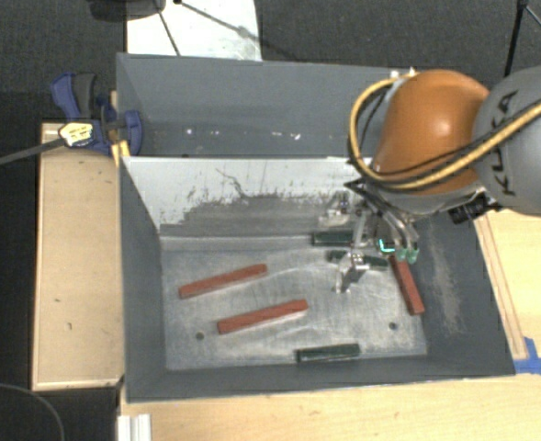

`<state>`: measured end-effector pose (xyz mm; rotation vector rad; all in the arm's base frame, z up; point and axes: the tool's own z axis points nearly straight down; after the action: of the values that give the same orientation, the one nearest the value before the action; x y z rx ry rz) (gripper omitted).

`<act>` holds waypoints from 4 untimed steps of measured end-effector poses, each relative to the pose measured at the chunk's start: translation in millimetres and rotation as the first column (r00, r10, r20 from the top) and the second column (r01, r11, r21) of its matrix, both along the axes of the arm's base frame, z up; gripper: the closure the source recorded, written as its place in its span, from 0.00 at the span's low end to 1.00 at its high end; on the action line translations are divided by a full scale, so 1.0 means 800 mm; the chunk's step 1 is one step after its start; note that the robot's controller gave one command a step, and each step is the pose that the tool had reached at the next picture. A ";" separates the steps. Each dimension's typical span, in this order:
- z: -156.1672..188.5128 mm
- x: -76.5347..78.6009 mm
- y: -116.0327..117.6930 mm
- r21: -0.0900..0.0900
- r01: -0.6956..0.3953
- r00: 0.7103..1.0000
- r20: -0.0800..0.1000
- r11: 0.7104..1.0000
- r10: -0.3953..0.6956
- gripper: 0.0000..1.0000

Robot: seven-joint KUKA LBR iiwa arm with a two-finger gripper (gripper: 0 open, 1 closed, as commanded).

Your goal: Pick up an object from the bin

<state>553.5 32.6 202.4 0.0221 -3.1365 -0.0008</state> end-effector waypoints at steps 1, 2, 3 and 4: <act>0.005 0.002 0.000 0.001 0.001 1.000 0.008 1.000 -0.001 0.00; -0.090 -0.045 0.056 0.000 -0.102 0.995 0.010 0.995 0.102 0.00; -0.074 -0.055 0.098 0.000 -0.172 0.985 0.005 0.985 0.172 0.00; -0.050 -0.052 0.105 0.000 -0.185 0.983 0.009 0.983 0.185 0.00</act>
Offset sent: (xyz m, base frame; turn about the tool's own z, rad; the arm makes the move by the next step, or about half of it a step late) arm -0.0670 0.0795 -0.1324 -0.1679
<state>511.6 116.3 162.4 0.3138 -3.1301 -0.0012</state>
